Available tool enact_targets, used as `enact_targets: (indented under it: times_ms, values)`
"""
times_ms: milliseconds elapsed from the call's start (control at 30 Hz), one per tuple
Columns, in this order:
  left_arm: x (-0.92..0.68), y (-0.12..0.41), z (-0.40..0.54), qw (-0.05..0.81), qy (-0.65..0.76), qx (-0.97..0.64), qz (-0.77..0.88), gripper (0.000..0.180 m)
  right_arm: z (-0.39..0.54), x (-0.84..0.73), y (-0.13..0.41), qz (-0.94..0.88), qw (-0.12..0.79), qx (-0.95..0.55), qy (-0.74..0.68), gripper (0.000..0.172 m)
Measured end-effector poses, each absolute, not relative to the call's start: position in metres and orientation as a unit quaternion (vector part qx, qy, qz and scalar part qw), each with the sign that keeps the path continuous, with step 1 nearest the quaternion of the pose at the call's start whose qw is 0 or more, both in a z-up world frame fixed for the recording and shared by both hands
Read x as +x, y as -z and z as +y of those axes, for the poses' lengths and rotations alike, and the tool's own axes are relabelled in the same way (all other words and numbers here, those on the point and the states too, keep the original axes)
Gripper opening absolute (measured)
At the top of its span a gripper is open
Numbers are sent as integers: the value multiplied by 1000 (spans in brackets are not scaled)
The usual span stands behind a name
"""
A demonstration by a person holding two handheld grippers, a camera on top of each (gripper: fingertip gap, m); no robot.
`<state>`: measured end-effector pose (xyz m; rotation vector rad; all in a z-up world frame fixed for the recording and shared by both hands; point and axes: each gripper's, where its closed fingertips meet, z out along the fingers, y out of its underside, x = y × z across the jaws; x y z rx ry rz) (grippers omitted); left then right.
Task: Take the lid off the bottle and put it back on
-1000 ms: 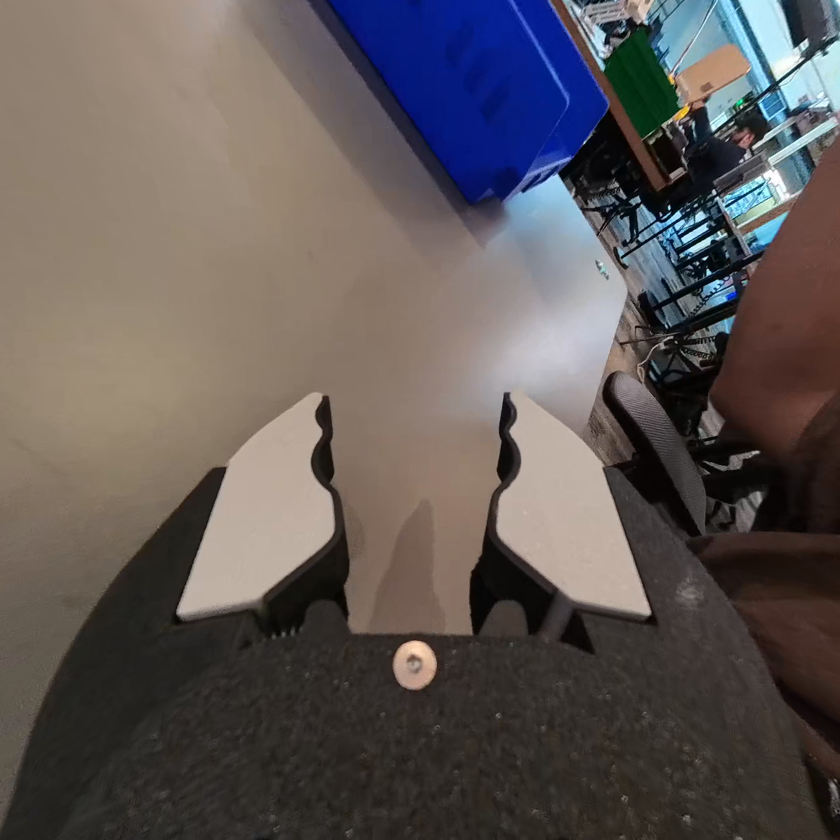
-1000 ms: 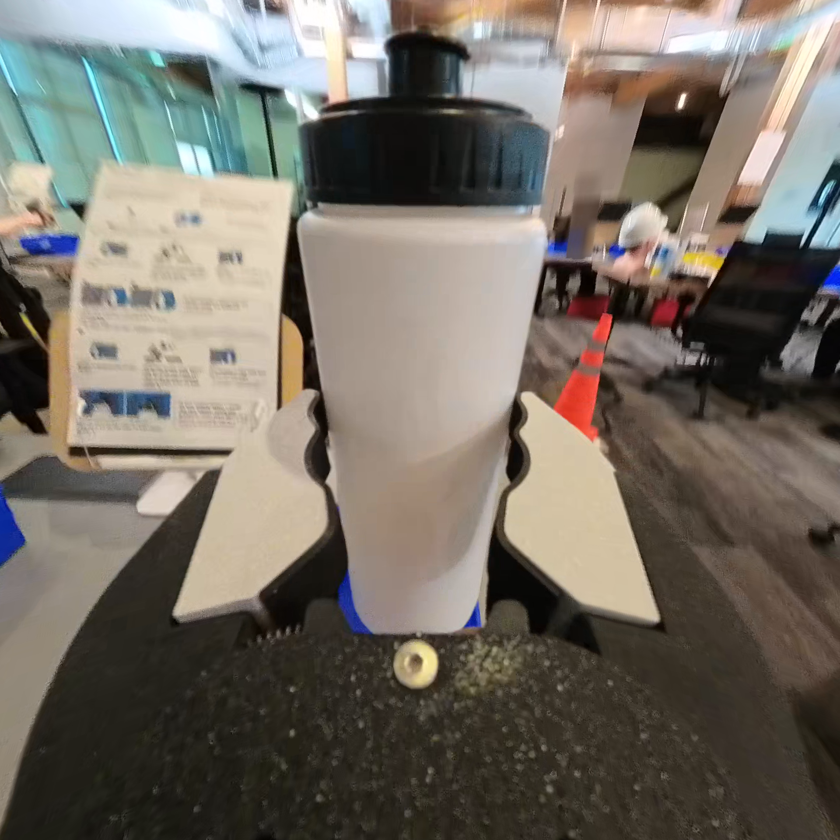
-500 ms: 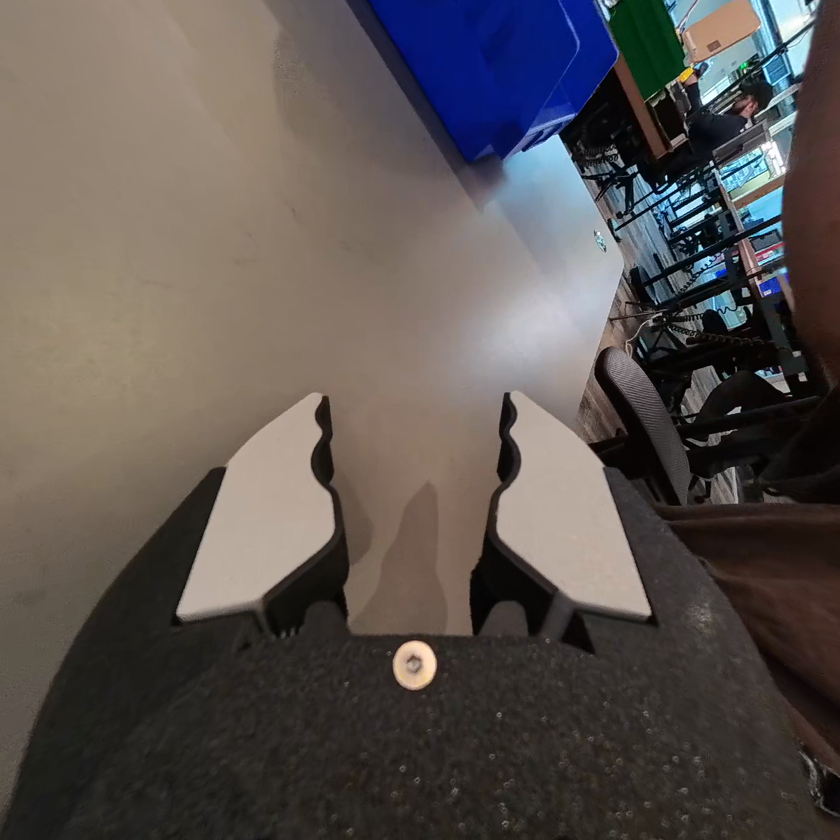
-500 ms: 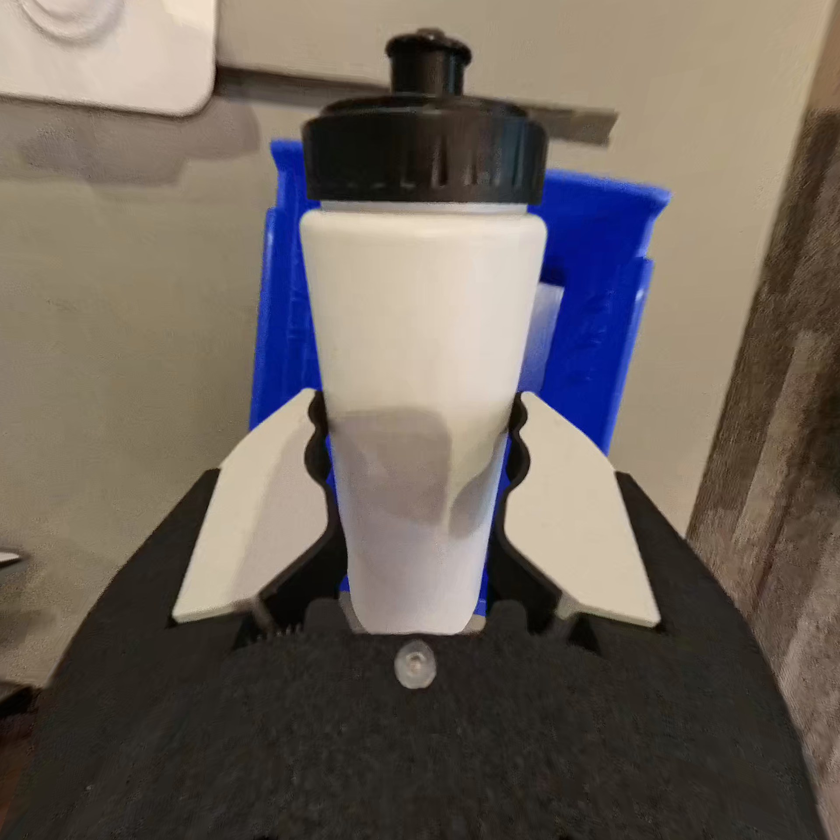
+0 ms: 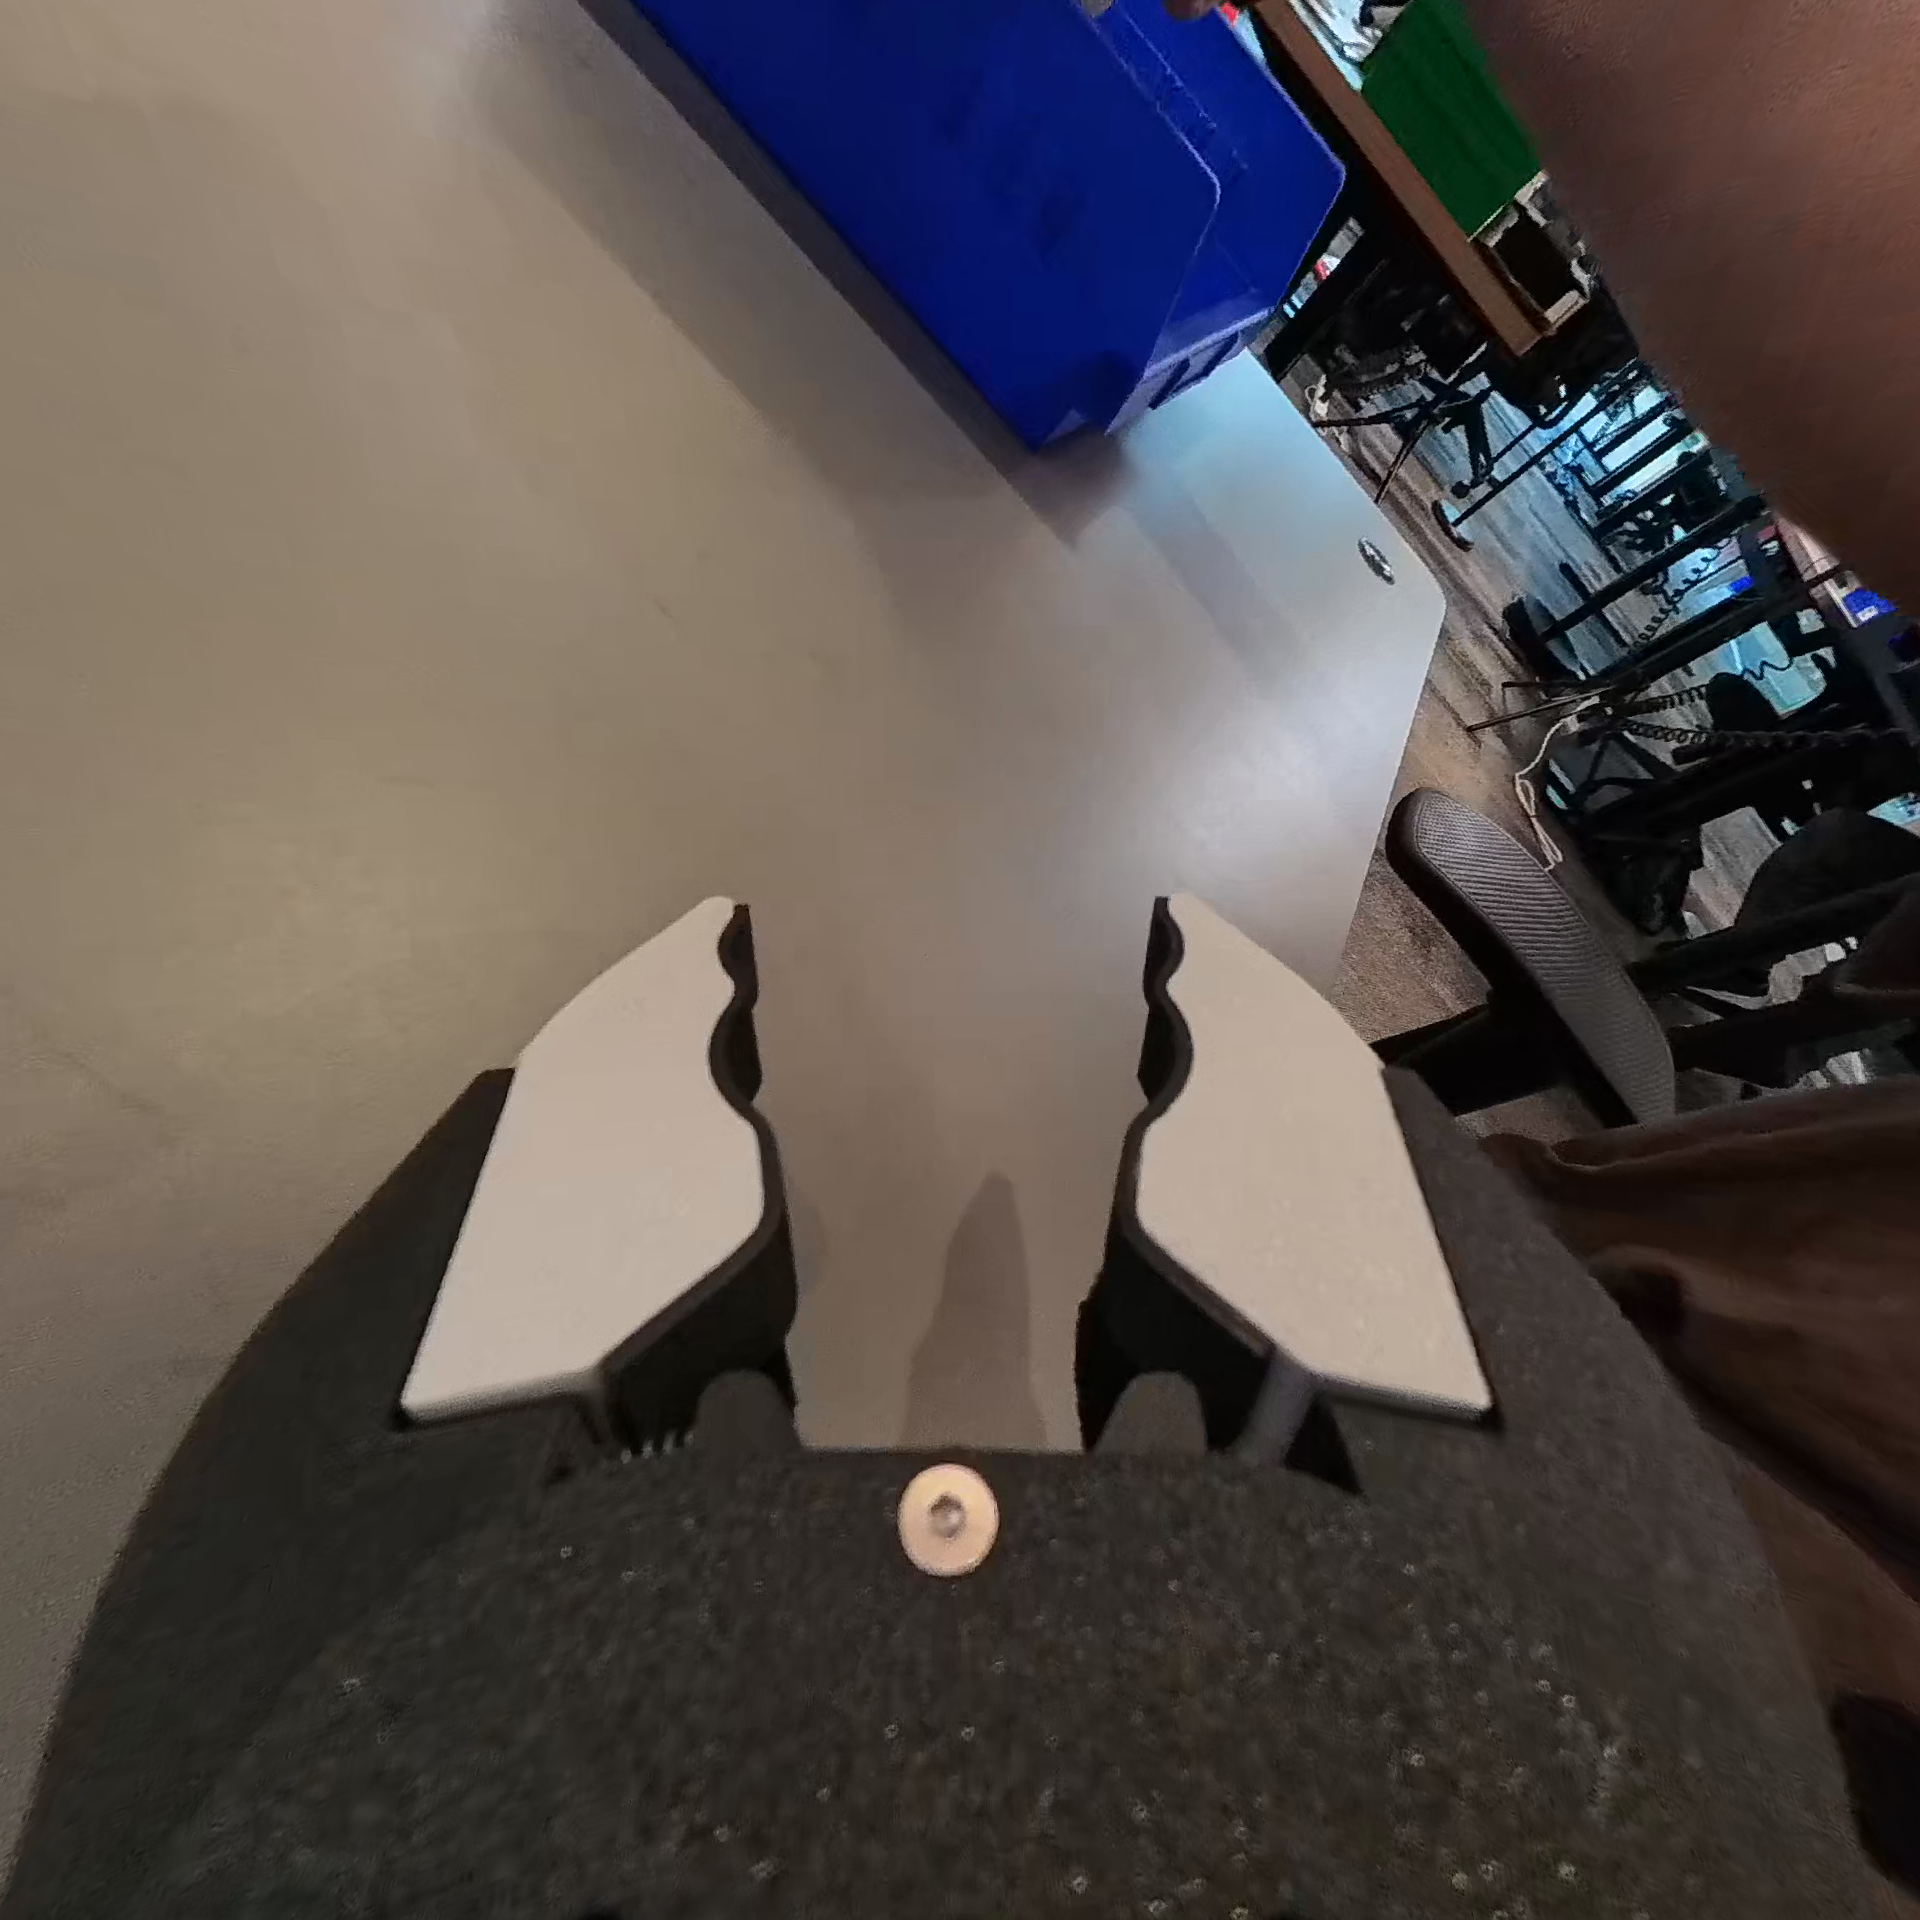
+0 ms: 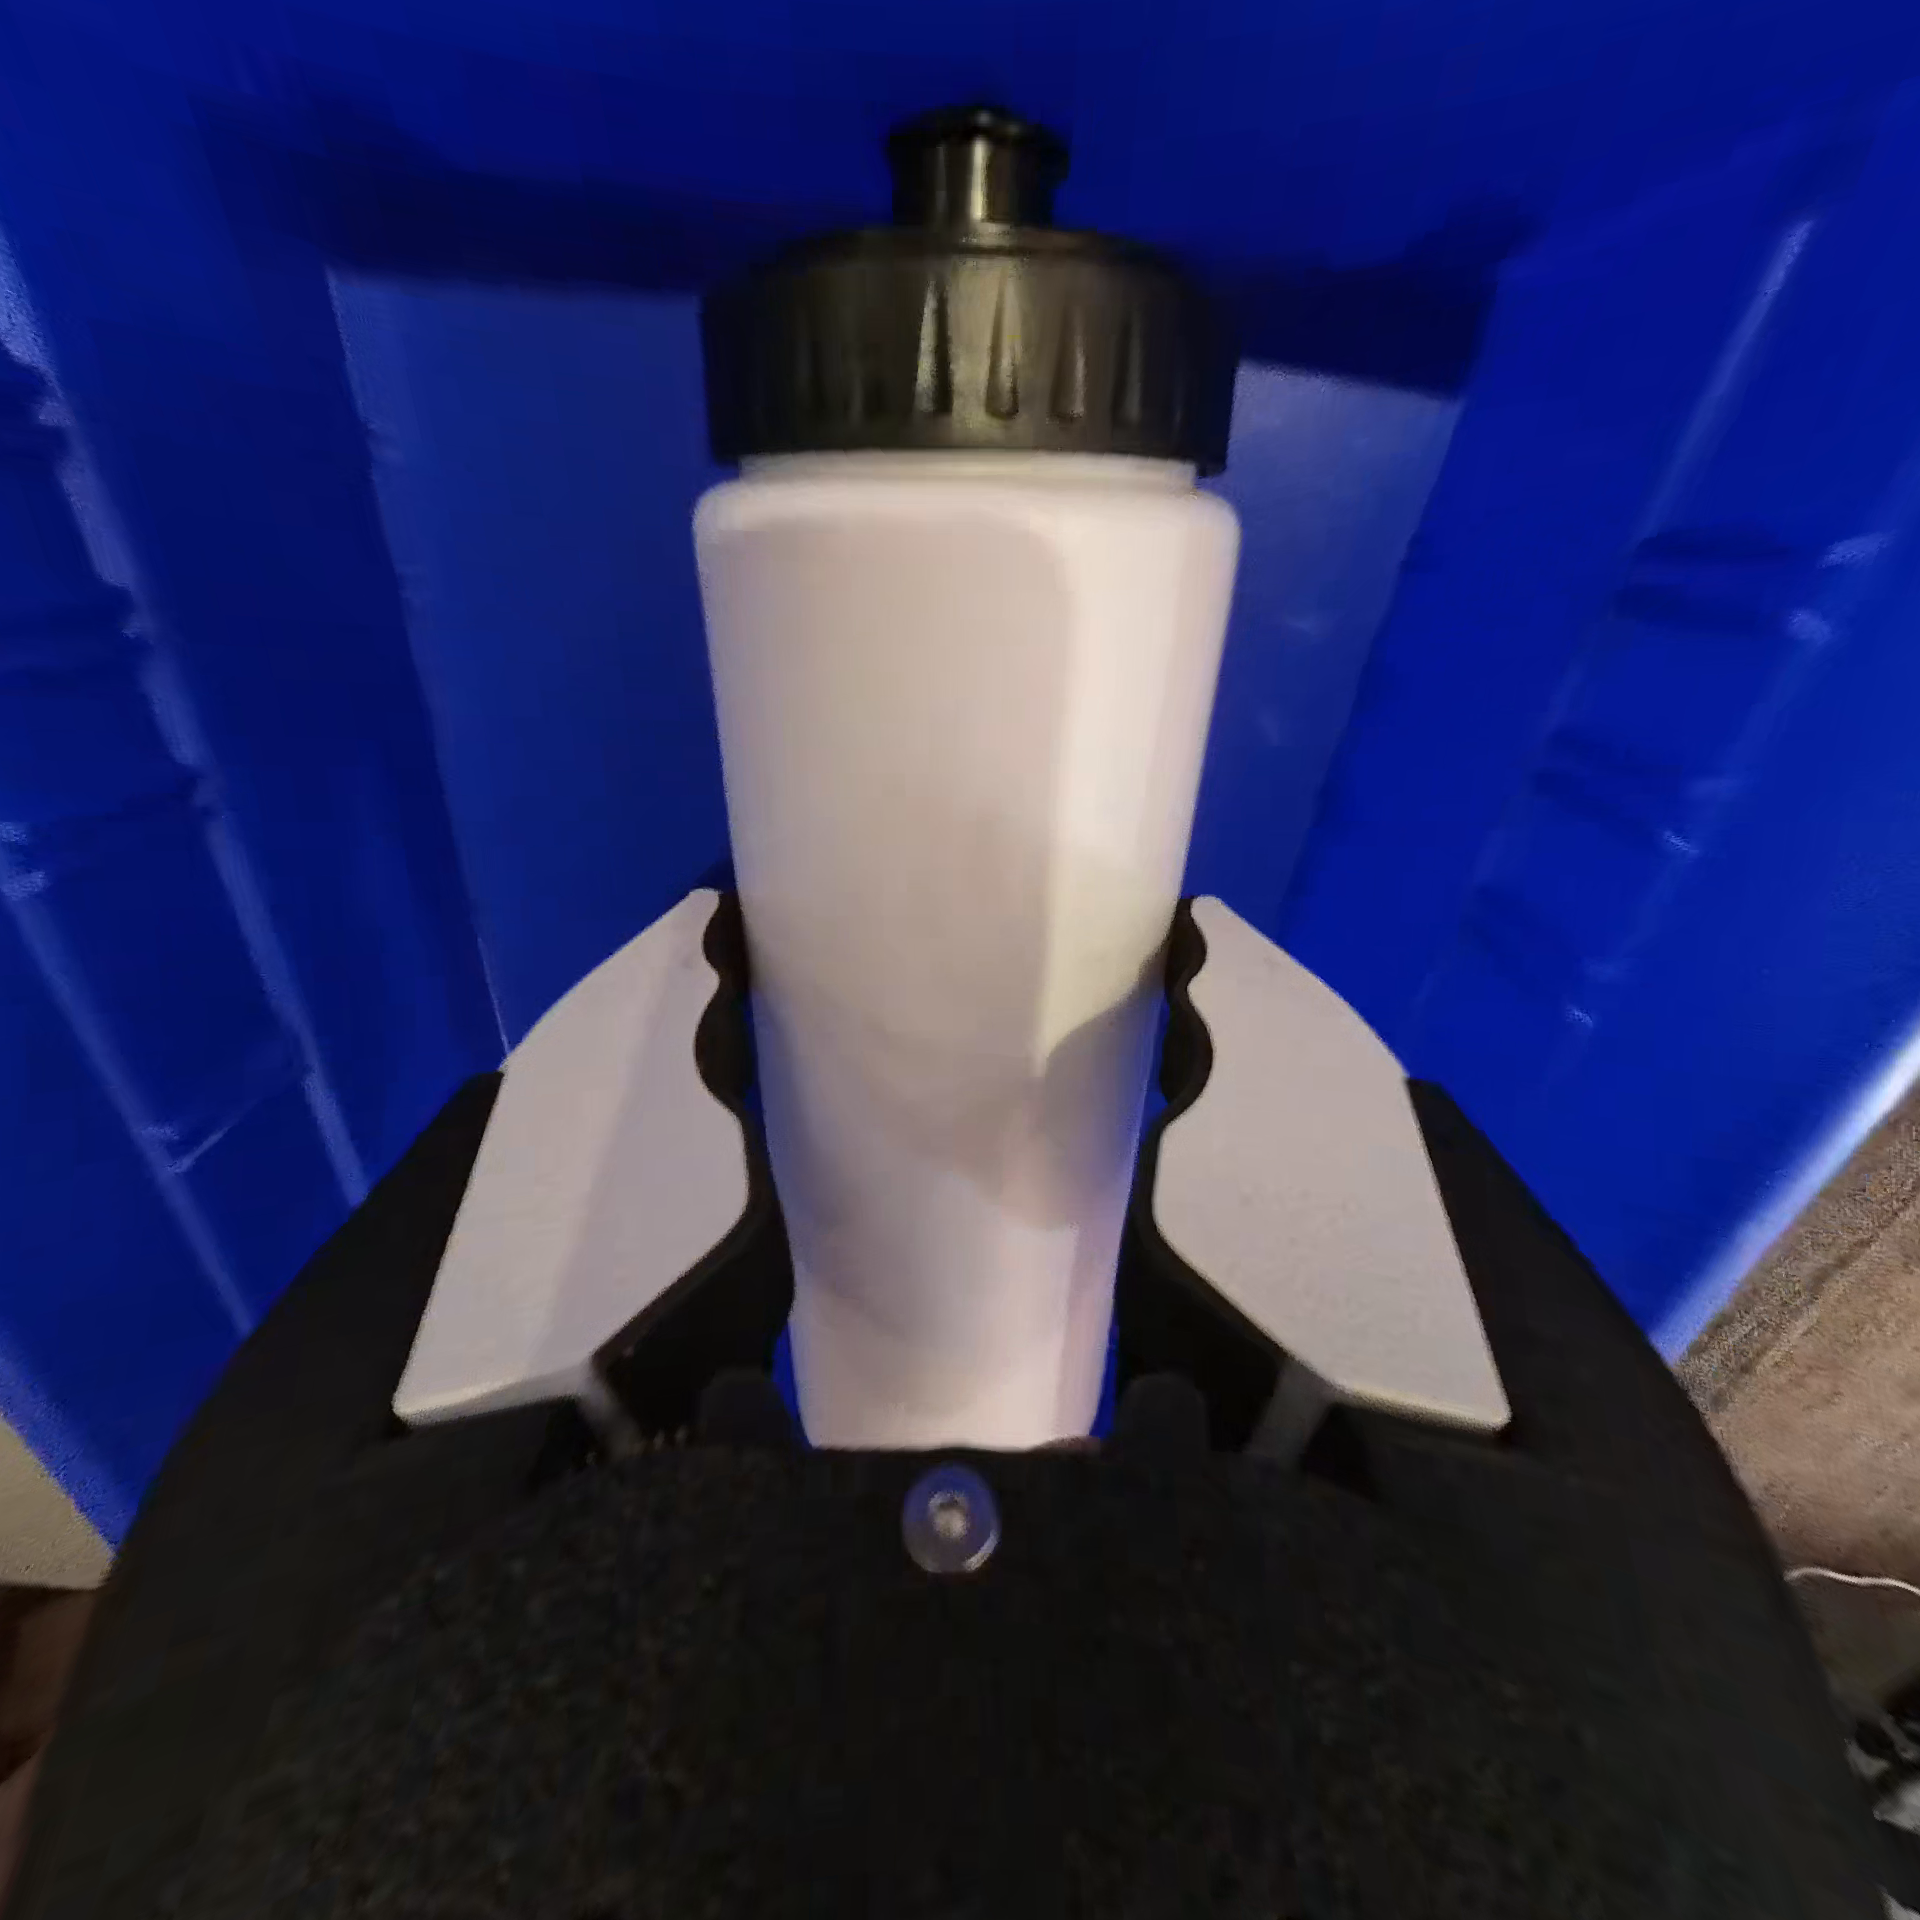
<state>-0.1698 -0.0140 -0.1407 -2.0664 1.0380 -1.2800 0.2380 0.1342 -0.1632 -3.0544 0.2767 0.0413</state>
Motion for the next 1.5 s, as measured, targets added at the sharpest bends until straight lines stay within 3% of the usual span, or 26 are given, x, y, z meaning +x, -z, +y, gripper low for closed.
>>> enact_targets:
  times_ms: [233, 433, 533, 633, 700, 800, 933, 1067, 1200, 1500]
  values:
    - [-171, 150, -18, 238, 456, -764, 389, 68, 134, 234, 149, 57, 47, -997, -1, 72]
    - [-172, 148, -9, 327, 370, -754, 434, 77, 128, 192, -17, -38, 384, -923, -4, 76]
    - [-175, 150, -4, 373, 305, -746, 459, 77, 78, 157, -65, -71, 545, -836, -5, 79]
    - [-172, 150, 1, 409, 264, -746, 455, 82, 24, 112, -41, -87, 606, -788, -59, 62]
    - [-173, 146, 4, 430, 249, -745, 445, 80, 0, 88, 3, -86, 603, -789, -83, 74]
    - [-181, 127, 9, 473, 249, -734, 419, 75, -26, 69, 55, -69, 610, -785, -87, 71]
    - [-219, 92, 26, 565, 201, -726, 336, 77, -56, 84, 94, -89, 606, -788, 66, 66]
    - [-279, 102, 27, 594, 146, -752, 247, 74, -81, 96, 94, -77, 630, -757, 153, 50]
    - [-306, 125, 21, 533, 171, -804, 198, 76, -83, 103, 107, -56, 605, -784, 129, 55]
    - [-311, 118, 25, 570, 112, -786, 213, 83, -79, 111, 114, -23, 605, -792, 81, 62]
